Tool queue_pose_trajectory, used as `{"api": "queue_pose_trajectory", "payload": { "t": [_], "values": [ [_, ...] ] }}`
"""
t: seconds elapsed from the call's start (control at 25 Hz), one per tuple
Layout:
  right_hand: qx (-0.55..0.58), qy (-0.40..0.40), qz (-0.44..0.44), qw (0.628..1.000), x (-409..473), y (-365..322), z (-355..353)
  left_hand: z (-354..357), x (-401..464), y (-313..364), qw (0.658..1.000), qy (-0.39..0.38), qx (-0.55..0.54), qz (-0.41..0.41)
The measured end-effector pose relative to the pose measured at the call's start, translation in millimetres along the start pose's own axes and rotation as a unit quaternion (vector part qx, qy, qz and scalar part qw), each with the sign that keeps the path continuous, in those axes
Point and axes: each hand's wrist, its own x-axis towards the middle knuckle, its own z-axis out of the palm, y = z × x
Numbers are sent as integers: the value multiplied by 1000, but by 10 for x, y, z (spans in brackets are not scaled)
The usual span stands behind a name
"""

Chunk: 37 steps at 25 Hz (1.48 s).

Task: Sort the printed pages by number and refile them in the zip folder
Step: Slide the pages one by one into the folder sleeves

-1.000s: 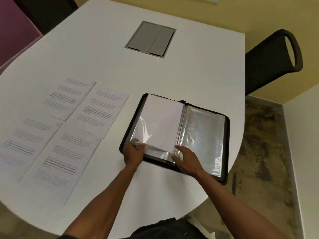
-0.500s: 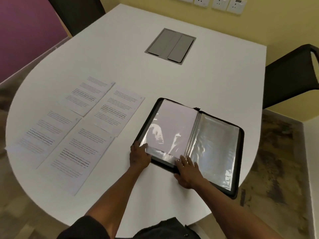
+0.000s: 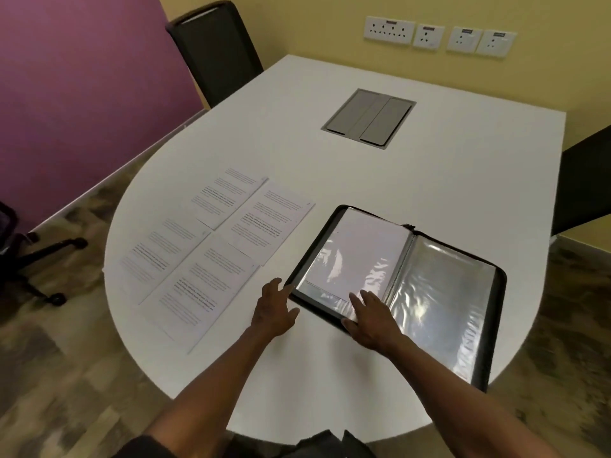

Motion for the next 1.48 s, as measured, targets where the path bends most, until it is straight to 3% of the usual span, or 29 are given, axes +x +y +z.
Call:
{"api": "queue_pose_trajectory", "payload": {
  "t": [0.24, 0.48, 1.04, 1.48],
  "values": [
    [42, 46, -30, 998, 28, -318, -50, -200, -384, -292, 987, 56, 138, 56],
    [76, 69, -48, 994, 260, -786, -25, -511, -150, -628, 986, 43, 156, 39],
    [107, 85, -46, 990, 2870, -2994, -289, -2009, 2113, -2569, 995, 16, 86, -40],
    [-39, -15, -71, 997, 3998, -3343, -55, -2062, 3484, -2987, 990, -40, 49, -127]
  ]
}}
